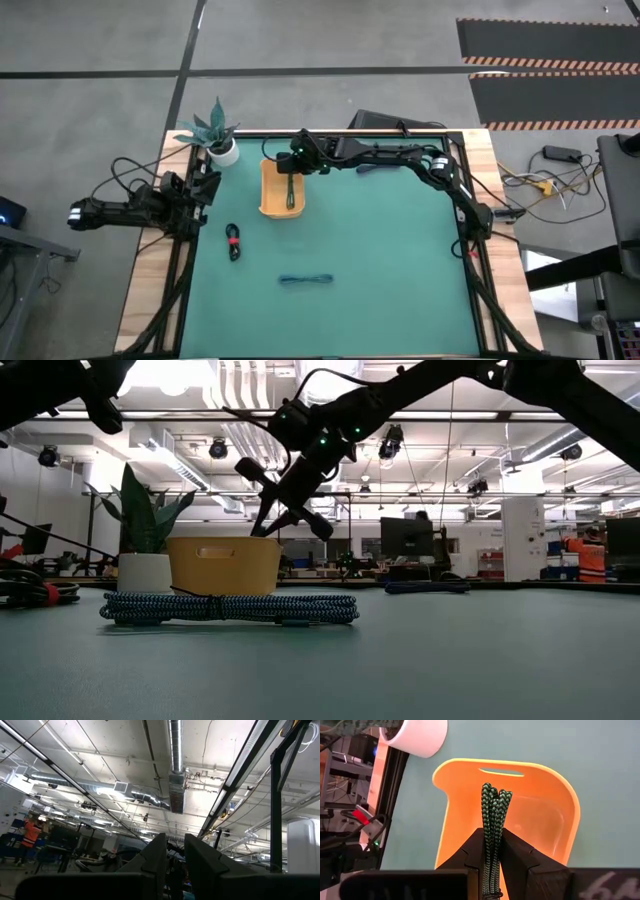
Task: Pick and place USB-C Cables
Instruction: Put the green USB cable into the yellow bin
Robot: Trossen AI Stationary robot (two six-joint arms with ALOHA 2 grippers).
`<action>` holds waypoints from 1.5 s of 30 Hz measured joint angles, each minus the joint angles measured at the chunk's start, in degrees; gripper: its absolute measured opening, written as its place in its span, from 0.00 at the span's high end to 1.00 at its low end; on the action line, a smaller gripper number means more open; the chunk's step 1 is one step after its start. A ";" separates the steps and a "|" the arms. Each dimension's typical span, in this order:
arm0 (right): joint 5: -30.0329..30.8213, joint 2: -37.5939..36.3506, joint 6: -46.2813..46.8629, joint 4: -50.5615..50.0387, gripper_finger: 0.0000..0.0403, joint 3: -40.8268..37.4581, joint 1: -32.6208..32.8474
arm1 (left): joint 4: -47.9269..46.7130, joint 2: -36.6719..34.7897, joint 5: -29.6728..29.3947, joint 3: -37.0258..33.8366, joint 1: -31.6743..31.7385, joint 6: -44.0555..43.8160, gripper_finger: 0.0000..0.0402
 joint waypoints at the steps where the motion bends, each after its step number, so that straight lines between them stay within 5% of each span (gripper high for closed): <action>1: 0.00 0.00 -0.14 0.05 0.91 -0.09 0.00 | 0.00 -0.01 0.00 0.00 0.00 0.00 0.86; 45: 2.48 0.00 -20.26 8.79 0.91 -0.16 2.34 | -0.02 0.01 0.00 0.00 0.00 0.00 0.86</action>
